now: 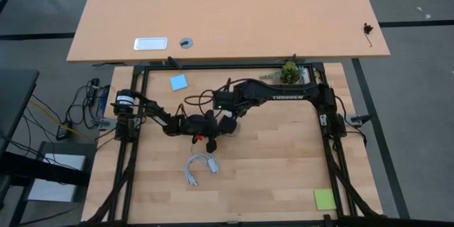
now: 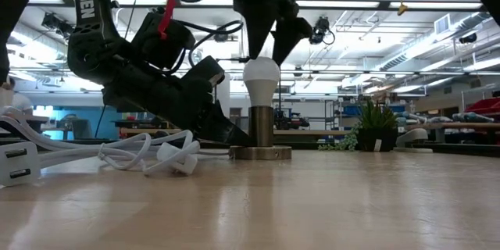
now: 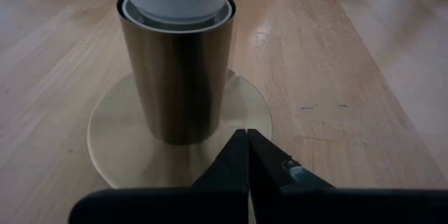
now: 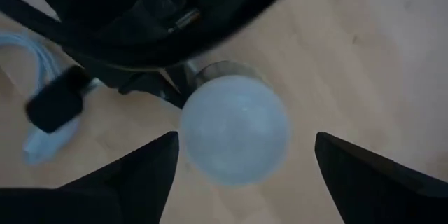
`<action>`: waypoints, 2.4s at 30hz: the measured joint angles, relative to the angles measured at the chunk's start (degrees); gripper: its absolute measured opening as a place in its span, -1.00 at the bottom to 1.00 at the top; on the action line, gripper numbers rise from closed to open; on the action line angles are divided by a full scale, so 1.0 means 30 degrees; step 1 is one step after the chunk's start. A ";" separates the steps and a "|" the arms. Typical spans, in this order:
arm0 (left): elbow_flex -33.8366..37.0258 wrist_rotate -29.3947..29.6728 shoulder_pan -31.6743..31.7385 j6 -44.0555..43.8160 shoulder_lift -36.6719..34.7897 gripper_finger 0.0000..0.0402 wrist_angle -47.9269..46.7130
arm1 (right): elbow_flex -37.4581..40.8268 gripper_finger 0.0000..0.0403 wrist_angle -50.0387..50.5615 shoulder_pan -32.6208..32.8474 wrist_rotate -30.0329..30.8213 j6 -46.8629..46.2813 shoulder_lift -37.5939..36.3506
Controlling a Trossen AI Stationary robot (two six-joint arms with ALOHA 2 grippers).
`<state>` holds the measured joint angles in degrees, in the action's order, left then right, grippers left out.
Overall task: Screw lightbulb
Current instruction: Remove the light bulb from the lamp
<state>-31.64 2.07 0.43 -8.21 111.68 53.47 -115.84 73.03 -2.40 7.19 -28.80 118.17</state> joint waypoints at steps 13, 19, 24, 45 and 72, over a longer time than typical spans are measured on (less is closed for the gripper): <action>0.0000 0.0009 0.0000 0.0000 0.0000 -1.00 0.0000 | 0.2567 0.72 -0.2702 -0.0208 -0.0696 -0.1433 -0.0036; 0.0000 0.0029 0.0007 0.0000 0.0000 -1.00 0.0000 | 0.3005 0.72 -0.2899 -0.0456 -0.0696 -0.0664 -0.0036; 0.0000 0.0050 0.0007 0.0000 0.0000 -1.00 0.0000 | 0.3005 0.58 -0.2930 -0.0456 -0.0696 0.2913 -0.0036; 0.0000 0.0105 0.0022 0.0007 0.0000 -1.00 0.0038 | 0.2588 0.40 -0.2117 -0.0201 -0.0288 2.1117 -0.0014; 0.0007 -0.0153 0.0000 0.0000 -0.0007 -1.00 -0.0036 | 0.1949 0.65 -0.1422 0.0256 0.1091 1.7274 -0.0200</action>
<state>-31.62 1.61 0.43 -8.21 111.66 53.36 -110.00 68.77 -1.63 10.46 23.02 117.57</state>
